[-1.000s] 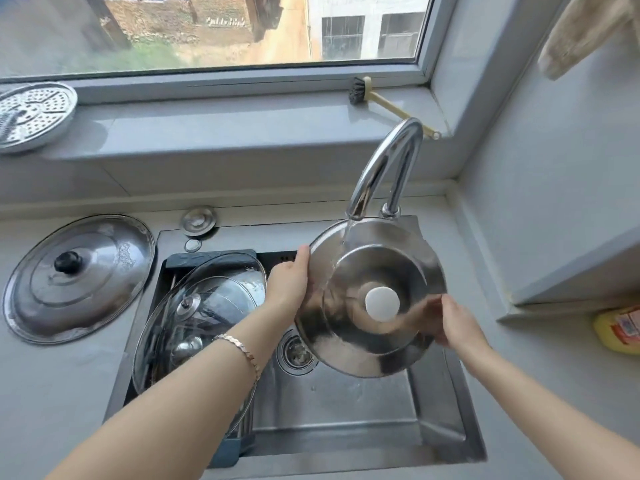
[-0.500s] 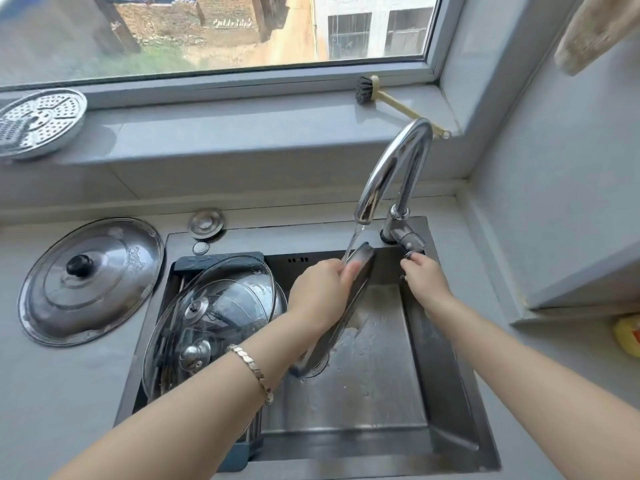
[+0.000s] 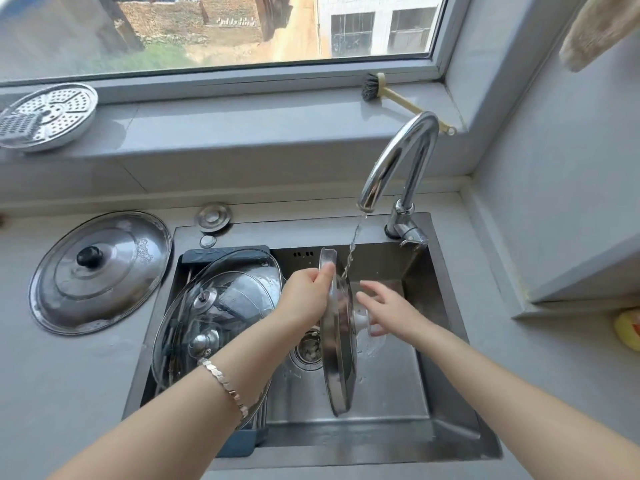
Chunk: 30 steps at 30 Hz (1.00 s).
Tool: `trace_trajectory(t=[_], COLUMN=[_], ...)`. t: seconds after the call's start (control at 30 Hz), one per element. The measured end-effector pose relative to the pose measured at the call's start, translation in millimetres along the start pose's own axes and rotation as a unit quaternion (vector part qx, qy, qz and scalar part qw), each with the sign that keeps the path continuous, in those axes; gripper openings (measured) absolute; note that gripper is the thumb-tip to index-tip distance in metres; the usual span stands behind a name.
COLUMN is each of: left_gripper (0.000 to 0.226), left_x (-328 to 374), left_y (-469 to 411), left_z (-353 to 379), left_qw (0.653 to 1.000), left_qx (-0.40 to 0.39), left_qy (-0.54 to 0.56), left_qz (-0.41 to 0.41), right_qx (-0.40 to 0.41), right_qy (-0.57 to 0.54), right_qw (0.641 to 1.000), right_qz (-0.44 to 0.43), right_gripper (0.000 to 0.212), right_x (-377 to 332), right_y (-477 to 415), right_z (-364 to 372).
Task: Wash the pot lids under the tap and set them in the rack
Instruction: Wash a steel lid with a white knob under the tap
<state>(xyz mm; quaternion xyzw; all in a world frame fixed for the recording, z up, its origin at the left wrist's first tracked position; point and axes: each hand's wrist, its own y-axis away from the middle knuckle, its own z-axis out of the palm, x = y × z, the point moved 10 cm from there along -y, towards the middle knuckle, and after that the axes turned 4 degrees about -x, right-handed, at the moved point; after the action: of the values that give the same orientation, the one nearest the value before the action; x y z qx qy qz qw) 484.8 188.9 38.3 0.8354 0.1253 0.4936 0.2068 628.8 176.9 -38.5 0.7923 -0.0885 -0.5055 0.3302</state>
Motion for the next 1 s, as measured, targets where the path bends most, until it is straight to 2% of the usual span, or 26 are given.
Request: trace_trajectory(t=[0.1,0.23,0.33,0.43,0.53,0.63,0.8,1.0], left_gripper=[0.046,0.045,0.048,0.038,0.026,0.018,0.017,0.019], left_x=[7.4,17.0,7.9,-16.1,-37.6,-56.2,-82.9,-111.9], left_y=[9.7,29.2,40.7,49.6,63.6,77.5,95.5,109.1], left_z=[-9.5,-15.3,-24.4,-35.5,-43.3,-43.2,-44.7,-62.7], left_qw=[1.000,0.998,0.997,0.998,0.999,0.998,0.998,0.996], left_qx=[0.006,-0.009,-0.002,0.011,0.033,0.041,0.054,0.087], left_qy=[0.012,0.026,0.037,0.047,-0.003,-0.032,-0.035,-0.021], left_qz=[0.028,0.064,0.066,0.034,0.026,0.025,0.002,-0.021], right_qx=[-0.001,0.055,0.086,0.141,0.163,0.172,0.140,0.121], right_qy=[-0.032,-0.075,-0.029,0.052,0.087,0.098,0.174,0.163], right_qw=[0.999,0.994,0.992,0.982,0.970,0.960,0.969,0.975], right_qz=[-0.022,-0.057,-0.088,-0.117,-0.157,-0.199,-0.103,-0.092], right_gripper=[0.022,0.023,0.020,0.015,0.008,0.016,0.031,0.037], right_x=[-0.6,-2.1,-4.7,-9.1,-28.8,-47.1,-13.3,-0.4], right_y=[20.0,41.5,56.6,67.8,85.0,97.7,75.0,70.2], right_z=[18.7,11.5,0.7,-22.2,-36.6,-40.3,-25.4,-2.4])
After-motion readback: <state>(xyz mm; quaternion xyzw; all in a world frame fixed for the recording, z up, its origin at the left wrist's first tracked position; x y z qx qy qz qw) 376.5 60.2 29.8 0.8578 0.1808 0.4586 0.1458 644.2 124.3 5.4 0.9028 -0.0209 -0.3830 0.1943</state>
